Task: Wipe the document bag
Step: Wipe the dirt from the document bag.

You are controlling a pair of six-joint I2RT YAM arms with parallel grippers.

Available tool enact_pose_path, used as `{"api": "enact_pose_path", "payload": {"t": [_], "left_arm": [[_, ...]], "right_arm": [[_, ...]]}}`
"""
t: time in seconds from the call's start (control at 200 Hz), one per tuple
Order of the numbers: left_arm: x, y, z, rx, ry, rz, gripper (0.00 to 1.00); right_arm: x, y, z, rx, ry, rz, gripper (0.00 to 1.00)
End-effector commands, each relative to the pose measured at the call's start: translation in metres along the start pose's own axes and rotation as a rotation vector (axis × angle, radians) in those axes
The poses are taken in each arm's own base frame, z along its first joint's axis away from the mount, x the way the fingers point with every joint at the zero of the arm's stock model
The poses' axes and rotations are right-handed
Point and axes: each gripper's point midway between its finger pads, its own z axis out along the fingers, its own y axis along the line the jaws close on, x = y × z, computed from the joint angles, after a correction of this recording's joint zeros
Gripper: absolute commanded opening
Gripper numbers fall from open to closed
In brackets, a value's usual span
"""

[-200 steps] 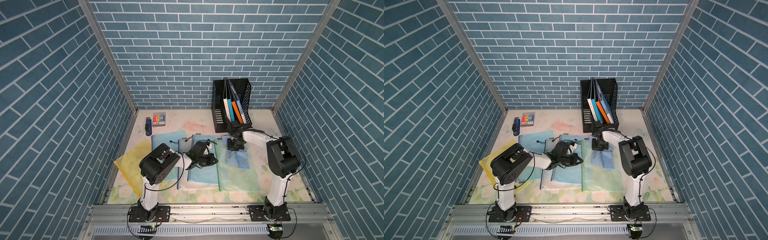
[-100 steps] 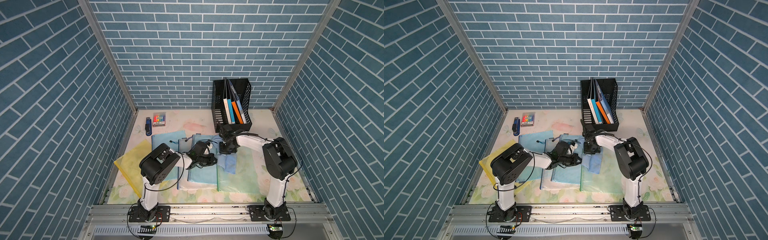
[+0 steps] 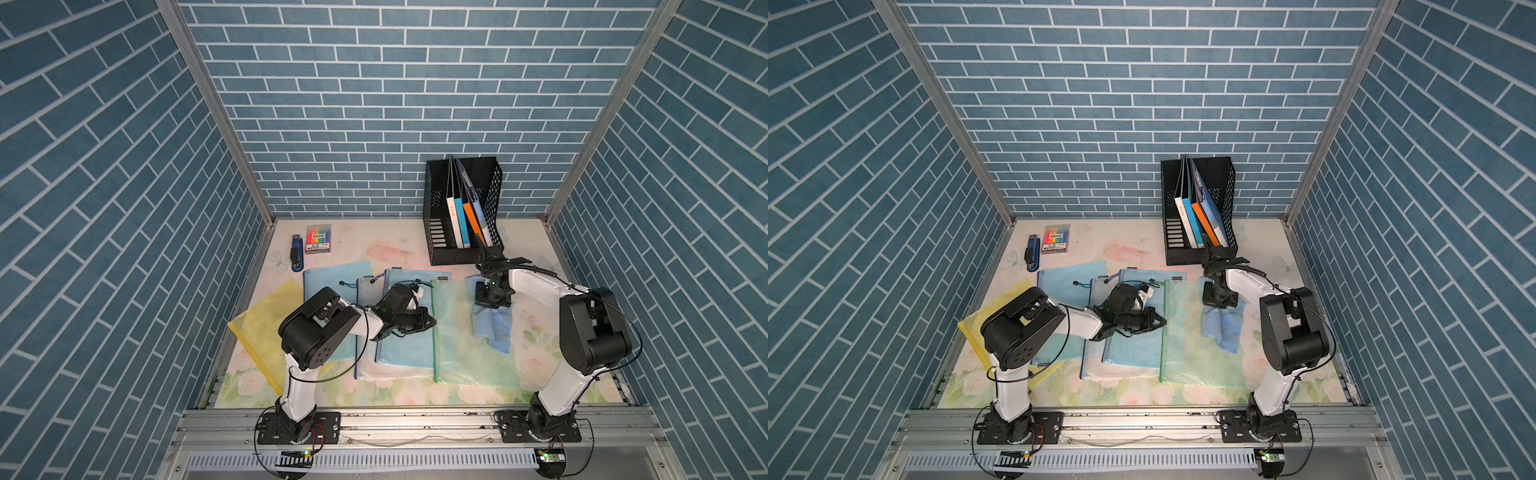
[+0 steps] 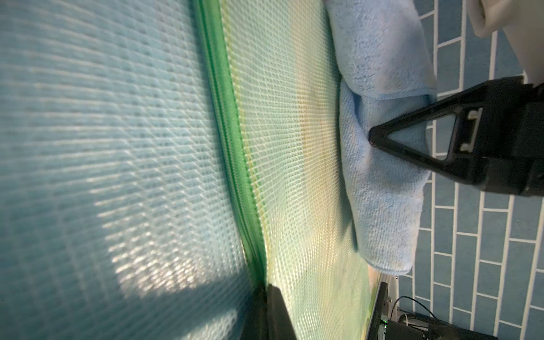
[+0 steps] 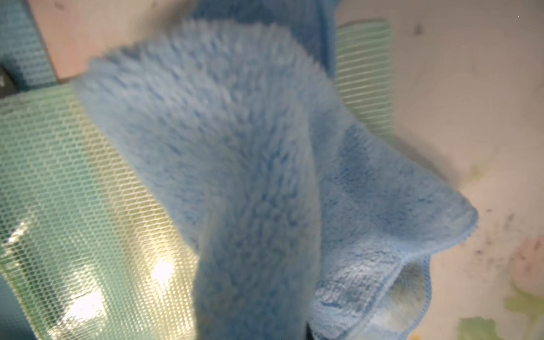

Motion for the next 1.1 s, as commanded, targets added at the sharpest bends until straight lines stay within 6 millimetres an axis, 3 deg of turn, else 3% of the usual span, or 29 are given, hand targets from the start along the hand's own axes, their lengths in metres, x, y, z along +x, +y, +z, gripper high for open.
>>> {"api": "enact_pose_path", "payload": {"t": [0.0, 0.105, 0.18, 0.32, 0.415, 0.535, 0.815, 0.905, 1.0, 1.095], "left_arm": [[-0.002, 0.003, -0.001, -0.014, -0.016, -0.001, 0.00], [-0.001, 0.004, -0.002, -0.016, -0.014, -0.002, 0.00], [0.000, 0.005, -0.003, -0.018, -0.016, -0.004, 0.00], [-0.002, 0.005, -0.004, -0.016, -0.035, -0.019, 0.00], [-0.002, 0.005, -0.005, -0.012, -0.041, -0.025, 0.00], [-0.001, 0.006, -0.007, -0.009, -0.051, -0.031, 0.00], [-0.002, 0.006, -0.010, -0.012, -0.067, -0.033, 0.00], [-0.002, 0.007, -0.010, -0.014, -0.067, -0.035, 0.00], [-0.003, 0.006, -0.010, -0.011, -0.070, -0.035, 0.00], [-0.004, 0.005, -0.010, -0.008, -0.076, -0.038, 0.00]], "right_arm": [[0.019, 0.050, 0.014, -0.057, 0.054, -0.065, 0.00], [0.032, 0.106, 0.017, -0.145, 0.065, -0.126, 0.00], [0.038, 0.134, 0.015, -0.172, 0.055, -0.159, 0.00], [0.048, 0.154, 0.018, -0.220, 0.084, -0.161, 0.00], [0.050, 0.145, 0.027, -0.182, 0.098, -0.150, 0.00], [0.046, 0.117, 0.034, -0.143, 0.102, -0.100, 0.00], [0.017, -0.002, 0.022, -0.015, 0.050, 0.032, 0.00], [0.008, -0.032, 0.019, 0.029, 0.053, 0.064, 0.00], [0.006, -0.043, 0.017, 0.038, 0.055, 0.090, 0.00], [0.011, -0.027, 0.019, -0.035, 0.063, 0.122, 0.00]]}}
